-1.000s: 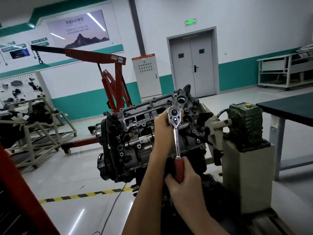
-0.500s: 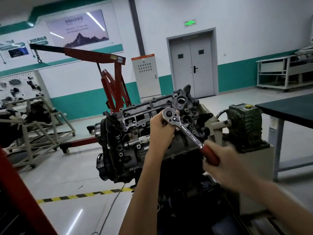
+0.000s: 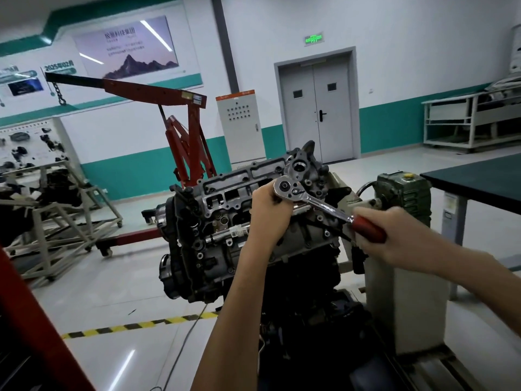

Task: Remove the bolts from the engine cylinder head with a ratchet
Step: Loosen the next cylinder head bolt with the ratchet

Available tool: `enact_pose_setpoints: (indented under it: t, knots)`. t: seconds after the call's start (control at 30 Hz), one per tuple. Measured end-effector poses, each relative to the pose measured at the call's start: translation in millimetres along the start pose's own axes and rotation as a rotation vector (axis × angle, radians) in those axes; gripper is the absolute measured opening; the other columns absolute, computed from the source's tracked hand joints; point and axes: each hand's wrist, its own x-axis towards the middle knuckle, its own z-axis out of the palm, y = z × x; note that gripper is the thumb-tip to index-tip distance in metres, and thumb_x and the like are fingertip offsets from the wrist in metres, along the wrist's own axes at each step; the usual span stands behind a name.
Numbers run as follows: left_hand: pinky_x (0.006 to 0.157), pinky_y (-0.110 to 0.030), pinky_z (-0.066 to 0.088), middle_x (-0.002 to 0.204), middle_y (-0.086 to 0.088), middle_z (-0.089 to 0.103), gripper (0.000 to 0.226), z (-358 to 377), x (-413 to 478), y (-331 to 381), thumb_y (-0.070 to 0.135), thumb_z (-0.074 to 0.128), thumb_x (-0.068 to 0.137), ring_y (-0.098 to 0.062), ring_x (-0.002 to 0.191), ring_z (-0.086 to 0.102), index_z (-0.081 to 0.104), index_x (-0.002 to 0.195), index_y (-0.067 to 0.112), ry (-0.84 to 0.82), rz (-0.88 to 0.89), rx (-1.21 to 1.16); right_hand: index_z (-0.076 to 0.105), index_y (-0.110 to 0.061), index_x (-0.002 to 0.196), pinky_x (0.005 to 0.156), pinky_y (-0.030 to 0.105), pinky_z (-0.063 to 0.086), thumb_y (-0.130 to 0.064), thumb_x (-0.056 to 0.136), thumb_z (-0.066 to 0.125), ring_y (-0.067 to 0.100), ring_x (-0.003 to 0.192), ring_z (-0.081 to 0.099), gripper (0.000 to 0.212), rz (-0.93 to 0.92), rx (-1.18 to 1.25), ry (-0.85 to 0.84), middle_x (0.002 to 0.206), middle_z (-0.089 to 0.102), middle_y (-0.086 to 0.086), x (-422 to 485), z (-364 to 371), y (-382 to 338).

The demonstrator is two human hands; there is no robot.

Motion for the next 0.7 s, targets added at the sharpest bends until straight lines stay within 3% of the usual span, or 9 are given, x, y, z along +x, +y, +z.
enact_pose_setpoints:
  t: [0.13, 0.2, 0.27, 0.4, 0.53, 0.7]
  knots:
    - [0.053, -0.021, 0.029, 0.047, 0.017, 0.042, 0.054, 3.0, -3.0, -2.4, -0.006, 0.058, 0.086, -0.001, 0.051, 0.03, 0.044, 0.051, 0.033, 0.048, -0.003, -0.036, 0.054, -0.018, 0.087, 0.049, 0.025, 0.047, -0.004, 0.076, 0.067, 0.014, 0.047, 0.053, 0.022, 0.074, 0.105, 0.082, 0.061, 0.054, 0.003, -6.5, 25.5, -4.6]
    - [0.053, -0.016, 0.032, 0.049, 0.018, 0.043, 0.049, 5.9, -5.8, -2.3, 0.002, 0.062, 0.088, 0.0, 0.053, 0.034, 0.045, 0.053, 0.031, 0.079, 0.015, -0.046, 0.048, -0.026, 0.075, 0.041, 0.016, 0.039, -0.001, 0.074, 0.067, 0.007, 0.041, 0.048, 0.031, 0.141, 0.313, 0.214, 0.051, 0.047, -0.002, -21.6, 63.1, -29.6]
    - [0.056, -0.022, 0.033, 0.052, 0.016, 0.04, 0.043, 7.7, -6.9, -2.3, 0.011, 0.063, 0.091, -0.004, 0.056, 0.035, 0.042, 0.056, 0.024, 0.103, 0.032, -0.022, 0.046, -0.028, 0.074, 0.039, 0.008, 0.033, -0.001, 0.074, 0.065, 0.001, 0.041, 0.047, 0.033, 0.219, 0.51, 0.314, 0.052, 0.047, -0.004, -24.1, 98.2, -61.2]
    - [0.051, -0.017, 0.025, 0.049, 0.015, 0.032, 0.049, 6.9, -6.6, -0.9, 0.011, 0.063, 0.092, -0.001, 0.053, 0.025, 0.031, 0.057, 0.026, 0.091, 0.068, -0.006, 0.045, -0.026, 0.081, 0.04, 0.011, 0.035, -0.002, 0.077, 0.06, 0.004, 0.04, 0.046, 0.028, 0.265, 0.732, 0.32, 0.056, 0.046, -0.002, -13.1, 131.5, -93.1]
    - [0.055, -0.02, 0.031, 0.048, 0.016, 0.037, 0.048, 3.9, -3.8, -0.1, 0.009, 0.063, 0.091, -0.002, 0.053, 0.031, 0.038, 0.054, 0.027, 0.058, 0.018, -0.038, 0.047, -0.024, 0.076, 0.043, 0.01, 0.033, 0.0, 0.071, 0.063, 0.004, 0.042, 0.042, 0.029, 0.149, 0.446, 0.164, 0.051, 0.043, -0.005, -21.6, 81.9, -52.7]
    - [0.053, -0.022, 0.03, 0.048, 0.016, 0.041, 0.035, 5.6, -0.8, -0.6, 0.0, 0.06, 0.089, -0.001, 0.051, 0.03, 0.052, 0.058, 0.017, 0.013, 0.008, -0.011, 0.052, -0.015, 0.085, 0.048, 0.028, 0.046, -0.001, 0.076, 0.066, 0.015, 0.048, 0.051, 0.021, 0.08, 0.035, 0.046, 0.062, 0.055, 0.002, -7.6, 6.9, -1.9]
